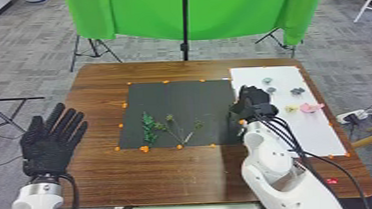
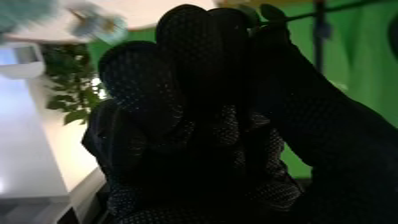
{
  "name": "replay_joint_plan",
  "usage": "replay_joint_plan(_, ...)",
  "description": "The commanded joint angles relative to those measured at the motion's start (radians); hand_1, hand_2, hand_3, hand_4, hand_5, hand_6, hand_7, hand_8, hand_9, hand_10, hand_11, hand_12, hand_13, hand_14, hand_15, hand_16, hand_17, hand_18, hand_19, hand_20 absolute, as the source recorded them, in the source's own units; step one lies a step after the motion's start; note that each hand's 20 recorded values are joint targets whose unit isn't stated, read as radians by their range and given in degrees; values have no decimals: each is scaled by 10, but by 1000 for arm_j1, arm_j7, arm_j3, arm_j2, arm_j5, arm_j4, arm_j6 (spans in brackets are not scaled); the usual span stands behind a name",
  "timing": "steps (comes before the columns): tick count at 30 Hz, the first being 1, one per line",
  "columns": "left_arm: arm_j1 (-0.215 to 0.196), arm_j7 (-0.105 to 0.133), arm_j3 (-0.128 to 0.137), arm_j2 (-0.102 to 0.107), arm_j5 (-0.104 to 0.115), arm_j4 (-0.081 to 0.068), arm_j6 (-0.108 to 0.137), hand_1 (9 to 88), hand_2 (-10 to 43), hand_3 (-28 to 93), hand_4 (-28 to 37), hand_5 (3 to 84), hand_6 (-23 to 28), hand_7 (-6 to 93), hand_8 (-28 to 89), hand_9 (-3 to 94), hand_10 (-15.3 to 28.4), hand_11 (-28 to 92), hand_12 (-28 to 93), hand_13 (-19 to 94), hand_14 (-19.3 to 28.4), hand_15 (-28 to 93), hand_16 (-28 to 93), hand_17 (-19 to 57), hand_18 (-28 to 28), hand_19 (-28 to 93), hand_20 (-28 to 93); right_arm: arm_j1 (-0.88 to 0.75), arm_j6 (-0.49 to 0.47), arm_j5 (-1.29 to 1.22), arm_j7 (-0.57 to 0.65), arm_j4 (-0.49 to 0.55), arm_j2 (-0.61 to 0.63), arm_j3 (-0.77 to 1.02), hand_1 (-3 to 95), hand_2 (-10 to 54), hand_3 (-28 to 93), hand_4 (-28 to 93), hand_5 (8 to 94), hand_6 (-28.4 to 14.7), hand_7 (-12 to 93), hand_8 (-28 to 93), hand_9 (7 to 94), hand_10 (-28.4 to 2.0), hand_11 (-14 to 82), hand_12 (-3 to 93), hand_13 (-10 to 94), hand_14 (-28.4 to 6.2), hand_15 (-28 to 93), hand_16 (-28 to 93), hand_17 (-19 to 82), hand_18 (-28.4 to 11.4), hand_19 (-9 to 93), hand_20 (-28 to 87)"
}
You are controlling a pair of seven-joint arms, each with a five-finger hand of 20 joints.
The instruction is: Arrange flowers
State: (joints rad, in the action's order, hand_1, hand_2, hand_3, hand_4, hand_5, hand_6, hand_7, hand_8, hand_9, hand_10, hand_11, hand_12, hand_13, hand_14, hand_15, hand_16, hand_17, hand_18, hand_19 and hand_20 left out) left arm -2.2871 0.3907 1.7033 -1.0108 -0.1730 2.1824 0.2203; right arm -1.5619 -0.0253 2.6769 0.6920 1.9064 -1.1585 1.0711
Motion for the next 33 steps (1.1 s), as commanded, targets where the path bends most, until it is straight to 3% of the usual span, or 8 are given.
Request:
replay_joint_plan(1,-1,-12,-5,-3,3,-8,-7,248,83,753,-283,412,77,82,-79,366,131,145,102,309,122,150,-6,-43,141,318,142,-15,-18,-32,-36,55,-25,-67,473,-95,813,-34,856,-15,305,235,937,-99,135,462,859,-52,433,476,502,-246,932,486)
replay_joint_plan(10,7,-23,-6,6,-1,-11,-4,247,84,754,-283,412,77,82,-78,365,132,147,101,308,121,148,-6,-41,139,313,142,-64,-94,-47,18,1,-110,-92,462,-95,810,-32,843,2,321,238,935,-92,132,463,859,-51,440,465,504,-244,932,482)
replay_joint_plan(14,14,-27,-8,9,-2,-13,-5,247,84,754,-283,412,78,83,-78,364,134,147,101,308,121,148,-6,-41,138,312,144,-73,-97,-58,33,-17,-121,-91,450,-95,799,-49,791,18,410,191,926,-95,140,472,851,-66,473,432,505,-243,932,485)
replay_joint_plan(18,6,-23,-5,9,2,-10,-3,246,85,754,-283,413,78,83,-78,365,134,148,102,307,121,149,-5,-41,138,312,144,-77,-103,-78,56,-20,-122,-85,431,-95,768,-99,758,2,452,180,873,-123,244,407,815,-92,562,327,496,-240,932,497)
replay_joint_plan(23,3,-19,-4,7,5,-9,0,246,86,755,-283,414,77,83,-78,365,134,148,102,308,123,152,-5,-40,138,312,145,-78,-105,-82,61,-19,-120,-76,398,-95,750,-148,756,-24,409,183,842,-153,316,269,801,-100,564,307,494,-240,932,497)
replay_joint_plan(33,2,-19,-5,3,8,-9,5,246,88,754,-283,415,78,86,-79,369,134,151,104,312,125,160,-6,-42,140,317,147,-71,-116,-91,77,-35,-127,-50,352,-95,776,-160,750,-56,299,158,818,-173,301,249,781,-113,561,304,486,-240,932,503)
